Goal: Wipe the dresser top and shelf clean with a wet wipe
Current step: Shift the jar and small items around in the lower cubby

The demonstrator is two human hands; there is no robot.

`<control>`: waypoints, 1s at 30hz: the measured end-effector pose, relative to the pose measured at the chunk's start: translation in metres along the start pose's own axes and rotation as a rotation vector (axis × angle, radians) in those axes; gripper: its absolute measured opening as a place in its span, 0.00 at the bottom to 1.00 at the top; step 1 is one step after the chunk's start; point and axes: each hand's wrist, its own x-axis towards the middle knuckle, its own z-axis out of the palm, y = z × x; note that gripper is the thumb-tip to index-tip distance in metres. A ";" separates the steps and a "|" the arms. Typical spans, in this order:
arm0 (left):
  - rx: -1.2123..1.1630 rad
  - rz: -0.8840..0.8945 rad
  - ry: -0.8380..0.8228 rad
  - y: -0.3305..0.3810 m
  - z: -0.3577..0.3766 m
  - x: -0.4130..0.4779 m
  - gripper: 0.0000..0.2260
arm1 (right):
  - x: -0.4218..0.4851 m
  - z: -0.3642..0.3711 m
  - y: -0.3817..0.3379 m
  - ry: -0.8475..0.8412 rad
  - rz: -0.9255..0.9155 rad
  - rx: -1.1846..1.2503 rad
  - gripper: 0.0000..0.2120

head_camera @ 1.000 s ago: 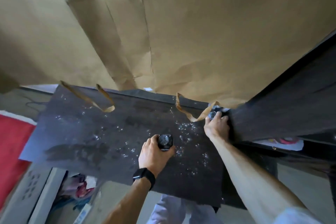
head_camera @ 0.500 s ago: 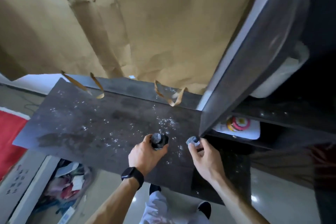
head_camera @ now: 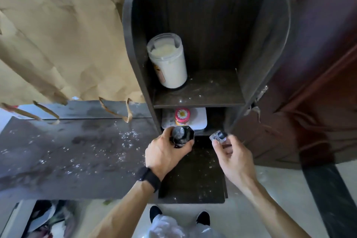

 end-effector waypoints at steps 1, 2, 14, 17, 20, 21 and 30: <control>0.006 0.026 -0.002 0.010 0.001 0.001 0.30 | 0.002 -0.004 0.004 0.010 0.003 0.002 0.12; 0.013 0.049 -0.005 0.018 0.003 0.002 0.30 | 0.005 -0.006 0.009 0.021 0.004 0.006 0.12; 0.184 0.137 -0.102 0.068 0.081 0.050 0.35 | 0.001 -0.024 0.040 -0.011 0.154 0.018 0.12; 0.207 0.148 -0.094 0.078 0.104 0.068 0.34 | -0.011 -0.036 0.053 -0.034 0.238 0.042 0.13; 0.196 0.102 -0.122 0.088 0.122 0.083 0.34 | -0.028 -0.046 0.070 -0.019 0.317 0.053 0.14; 0.197 0.083 -0.130 0.091 0.127 0.087 0.35 | -0.033 -0.049 0.076 -0.010 0.331 0.041 0.14; 0.406 0.077 -0.177 0.094 0.155 0.098 0.34 | -0.057 -0.052 0.099 0.050 0.392 0.015 0.14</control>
